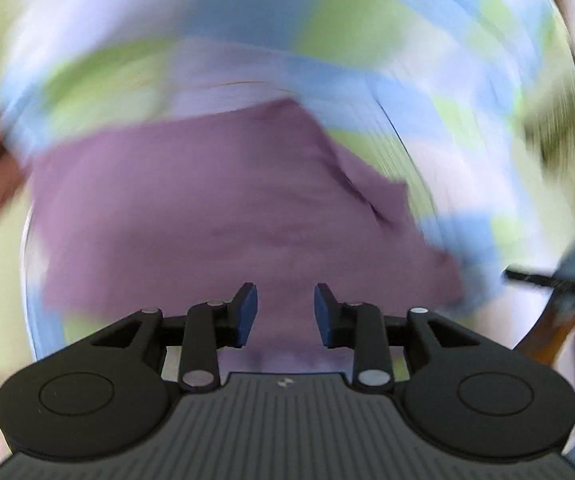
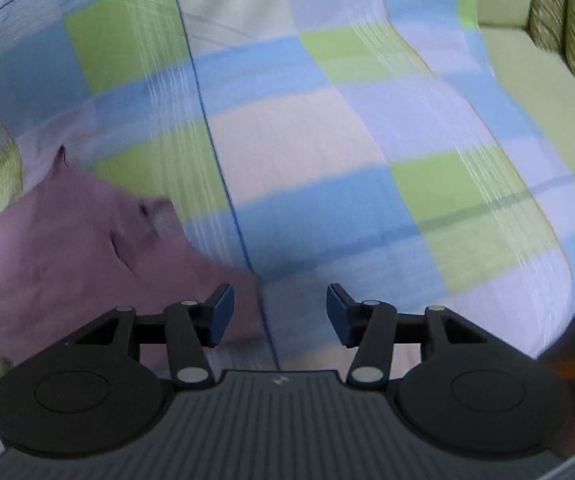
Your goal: Fold clothes
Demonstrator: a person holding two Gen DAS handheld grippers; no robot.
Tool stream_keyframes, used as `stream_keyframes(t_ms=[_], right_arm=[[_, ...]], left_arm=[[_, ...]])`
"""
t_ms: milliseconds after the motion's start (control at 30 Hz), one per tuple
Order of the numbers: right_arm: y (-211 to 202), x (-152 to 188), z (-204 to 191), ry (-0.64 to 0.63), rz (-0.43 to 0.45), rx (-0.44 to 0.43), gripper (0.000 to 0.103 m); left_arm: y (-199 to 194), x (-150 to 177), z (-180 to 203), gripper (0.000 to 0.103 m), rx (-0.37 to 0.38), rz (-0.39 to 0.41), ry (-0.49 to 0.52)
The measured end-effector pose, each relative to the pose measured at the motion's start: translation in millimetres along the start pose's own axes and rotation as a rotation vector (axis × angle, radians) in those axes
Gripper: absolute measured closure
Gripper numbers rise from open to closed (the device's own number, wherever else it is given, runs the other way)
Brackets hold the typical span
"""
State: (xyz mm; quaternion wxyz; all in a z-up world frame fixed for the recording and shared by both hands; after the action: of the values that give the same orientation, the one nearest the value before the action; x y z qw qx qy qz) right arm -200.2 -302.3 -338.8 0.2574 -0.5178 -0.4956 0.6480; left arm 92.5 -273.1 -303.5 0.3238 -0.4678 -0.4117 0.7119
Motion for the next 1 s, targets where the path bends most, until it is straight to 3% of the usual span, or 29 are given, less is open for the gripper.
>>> stream_keyframes(t_ms=[67, 200, 267, 300, 433, 533, 700, 800, 933, 1000], right_arm=[[-2.1, 20.5, -4.1, 0.000, -0.004, -0.053, 0.046], [-3.8, 61.6, -23.0, 0.031, -0.037, -0.171, 0.045], [-1.2, 74.6, -35.0, 0.053, -0.038, -0.206, 0.042], [0.1, 81.8, -36.2, 0.059, -0.035, -0.211, 0.040], [10.5, 85.7, -35.3, 0.160, 0.041, -0.135, 0.034], [16.9, 74.7, -19.4, 0.249, 0.089, -0.085, 0.034], [21.6, 66.3, -6.5, 0.403, 0.174, -0.047, 0.033], [24.6, 67.9, -10.4, 0.436, 0.182, -0.030, 0.032], [27.0, 77.5, -19.0, 0.485, 0.181, -0.013, 0.032], [26.8, 81.7, -24.0, 0.511, 0.192, -0.017, 0.032]], left_arm=[[25.9, -9.7, 26.4, 0.065, -0.094, 0.019, 0.325], [66.0, -16.7, 53.8, 0.065, -0.185, 0.032, 0.844], [79.1, -32.6, 63.8, 0.065, -0.154, 0.041, 1.020], [86.8, -41.0, 68.0, 0.065, -0.133, 0.038, 1.054], [104.1, -50.0, 89.1, 0.065, 0.030, -0.012, 1.288], [110.3, -46.8, 100.8, 0.062, 0.174, -0.066, 1.369], [121.1, -58.2, 114.3, 0.057, 0.279, -0.123, 1.332], [139.3, -72.8, 114.3, 0.057, 0.297, -0.202, 1.228], [162.6, -81.3, 108.5, 0.057, 0.381, -0.367, 1.038], [166.3, -79.2, 107.7, 0.062, 0.368, -0.337, 1.045]])
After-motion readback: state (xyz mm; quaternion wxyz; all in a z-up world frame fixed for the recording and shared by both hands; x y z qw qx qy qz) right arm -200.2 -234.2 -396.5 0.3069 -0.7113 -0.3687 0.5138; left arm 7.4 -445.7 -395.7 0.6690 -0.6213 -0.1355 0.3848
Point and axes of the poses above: each gripper's, at about its wrist camera, not at the fingertips, and y roughly the way its jaws point, z to its right, x to its underside, the point moved 3 cm from there along y, roughly the way its jaws point, and after that the axes turned 14 degrees about -y, right-handed, at the moved point
